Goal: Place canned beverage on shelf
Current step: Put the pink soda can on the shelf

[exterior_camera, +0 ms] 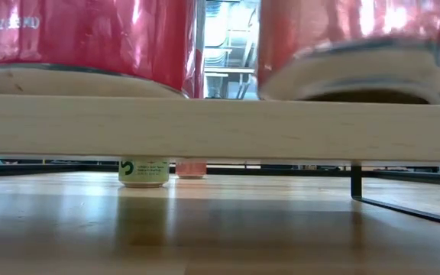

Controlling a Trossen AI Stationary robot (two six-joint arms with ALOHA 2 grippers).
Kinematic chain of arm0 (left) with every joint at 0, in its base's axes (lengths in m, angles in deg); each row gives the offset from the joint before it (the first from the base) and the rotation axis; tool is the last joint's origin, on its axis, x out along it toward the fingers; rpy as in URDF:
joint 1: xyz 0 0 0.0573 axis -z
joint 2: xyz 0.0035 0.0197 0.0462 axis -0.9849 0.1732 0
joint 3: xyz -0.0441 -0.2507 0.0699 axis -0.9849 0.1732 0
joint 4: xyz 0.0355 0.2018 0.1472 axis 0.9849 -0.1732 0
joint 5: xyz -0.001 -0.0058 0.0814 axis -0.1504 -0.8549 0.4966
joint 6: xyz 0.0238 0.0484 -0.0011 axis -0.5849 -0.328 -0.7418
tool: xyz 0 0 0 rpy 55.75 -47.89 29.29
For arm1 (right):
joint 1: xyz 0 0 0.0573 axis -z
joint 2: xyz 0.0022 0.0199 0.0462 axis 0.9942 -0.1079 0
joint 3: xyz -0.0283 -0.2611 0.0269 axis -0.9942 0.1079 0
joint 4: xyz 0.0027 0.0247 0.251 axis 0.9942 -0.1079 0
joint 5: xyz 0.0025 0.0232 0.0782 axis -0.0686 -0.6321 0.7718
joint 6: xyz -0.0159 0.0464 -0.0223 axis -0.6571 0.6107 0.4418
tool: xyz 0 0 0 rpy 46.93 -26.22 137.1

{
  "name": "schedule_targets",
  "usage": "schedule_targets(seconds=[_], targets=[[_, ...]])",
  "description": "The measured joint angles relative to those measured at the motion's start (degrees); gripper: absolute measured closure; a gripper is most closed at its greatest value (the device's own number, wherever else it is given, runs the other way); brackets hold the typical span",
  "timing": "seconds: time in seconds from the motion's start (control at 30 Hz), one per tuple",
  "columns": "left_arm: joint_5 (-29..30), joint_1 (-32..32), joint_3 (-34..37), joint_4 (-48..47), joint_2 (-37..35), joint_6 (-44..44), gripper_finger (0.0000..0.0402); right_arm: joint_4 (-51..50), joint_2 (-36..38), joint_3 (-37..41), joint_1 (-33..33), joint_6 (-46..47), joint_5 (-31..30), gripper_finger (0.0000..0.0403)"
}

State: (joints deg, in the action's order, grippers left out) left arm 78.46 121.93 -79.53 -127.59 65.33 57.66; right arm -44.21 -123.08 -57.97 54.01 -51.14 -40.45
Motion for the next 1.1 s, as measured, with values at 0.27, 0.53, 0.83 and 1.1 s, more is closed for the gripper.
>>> schedule_targets(seconds=[0.27, 0.53, 0.83, 1.1], targets=[[0.0, 0.0, 0.0, 0.0, 0.0, 0.0, 0.012, 0.5, 0.0, 0.0, 1.2, -0.1, 0.4, 0.0157], [0.0, 0.0, 0.0, 0.0, 0.0, 0.0, 0.012, 0.6, 0.0, 0.0, 2.0, 0.5, 2.5, 0.0157], [-0.4, 0.0, 0.0, 0.0, 0.0, 0.0, 0.012, 0.6, 0.0, 0.0, 1.3, 0.0, 2.3, 0.0148], [-0.3, 0.0, 0.0, 0.0, 0.0, -0.1, 0.012, 1.3, 0.0, 0.0, 1.4, 0.0, 2.2, 0.0101]])
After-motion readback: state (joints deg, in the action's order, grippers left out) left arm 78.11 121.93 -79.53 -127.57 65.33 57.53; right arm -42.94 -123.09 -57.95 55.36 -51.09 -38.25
